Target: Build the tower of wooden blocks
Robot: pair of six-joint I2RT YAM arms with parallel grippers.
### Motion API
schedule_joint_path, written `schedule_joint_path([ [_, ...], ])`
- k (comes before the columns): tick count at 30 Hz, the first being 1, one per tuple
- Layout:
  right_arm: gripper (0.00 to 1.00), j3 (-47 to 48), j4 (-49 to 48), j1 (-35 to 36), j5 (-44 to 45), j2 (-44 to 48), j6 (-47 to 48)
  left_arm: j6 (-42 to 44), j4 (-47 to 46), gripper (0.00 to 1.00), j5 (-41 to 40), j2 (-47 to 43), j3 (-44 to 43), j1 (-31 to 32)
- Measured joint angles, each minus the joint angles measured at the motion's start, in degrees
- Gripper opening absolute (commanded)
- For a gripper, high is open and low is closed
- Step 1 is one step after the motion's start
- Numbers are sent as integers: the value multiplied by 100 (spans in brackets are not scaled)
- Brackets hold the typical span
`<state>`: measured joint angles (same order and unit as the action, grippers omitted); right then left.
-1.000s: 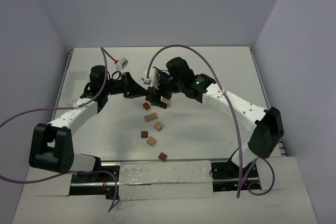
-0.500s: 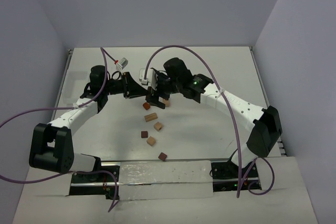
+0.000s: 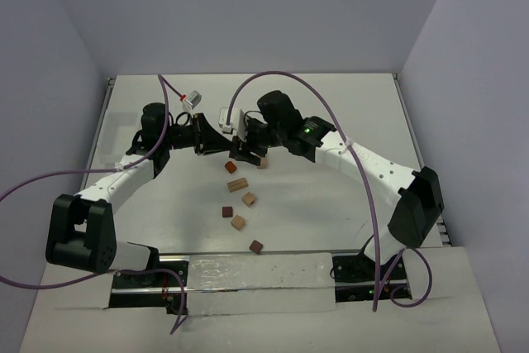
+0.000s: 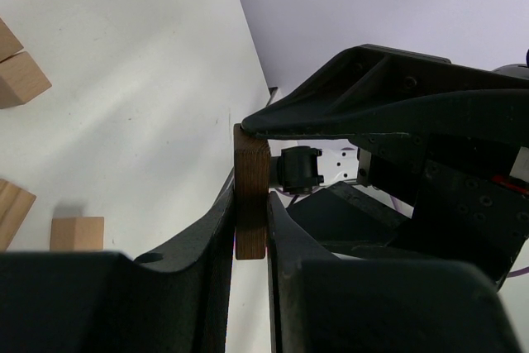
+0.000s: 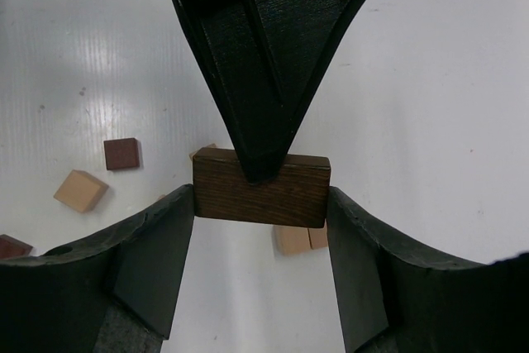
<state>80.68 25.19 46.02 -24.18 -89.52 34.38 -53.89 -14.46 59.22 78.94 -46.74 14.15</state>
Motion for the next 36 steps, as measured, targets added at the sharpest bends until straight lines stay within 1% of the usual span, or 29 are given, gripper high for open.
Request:
schedule_joint_path([
  [4,34,0,0,4,8,0,5,-2,0,5,-2,2,0,0],
  [5,32,0,2,4,12,0,7,-2,0,16,-2,2,0,0],
  [6,30,0,3,6,16,0,13,-2,0,30,-2,3,0,0],
  [7,29,0,4,8,19,0,20,-2,0,59,-2,4,0,0],
  [8,28,0,6,10,18,0,32,-2,2,78,0,11,0,0],
  [9,27,1,7,11,20,0,52,-2,-10,91,16,24,0,0],
  [10,26,2,13,11,22,0,75,-25,-14,98,32,39,-1,0],
  [12,25,2,34,9,34,0,127,27,69,99,35,48,-5,-1],
  [16,21,3,186,-44,-11,0,265,312,429,99,25,48,-87,-73],
  [19,18,26,434,-151,-101,-7,438,575,774,99,62,54,-242,-282],
  [22,16,280,1001,-453,-299,-144,790,1139,1433,99,415,218,-715,-736],
  [26,15,894,1851,-1037,-406,-646,1451,1754,1931,99,880,572,-1280,-1526],
  [30,15,1411,2496,-1415,-348,-1284,1965,2355,2527,99,1006,831,-1628,-2181],
  [36,15,2163,3215,-1515,-284,-2169,2336,2977,3191,99,886,863,-1891,-2294],
])
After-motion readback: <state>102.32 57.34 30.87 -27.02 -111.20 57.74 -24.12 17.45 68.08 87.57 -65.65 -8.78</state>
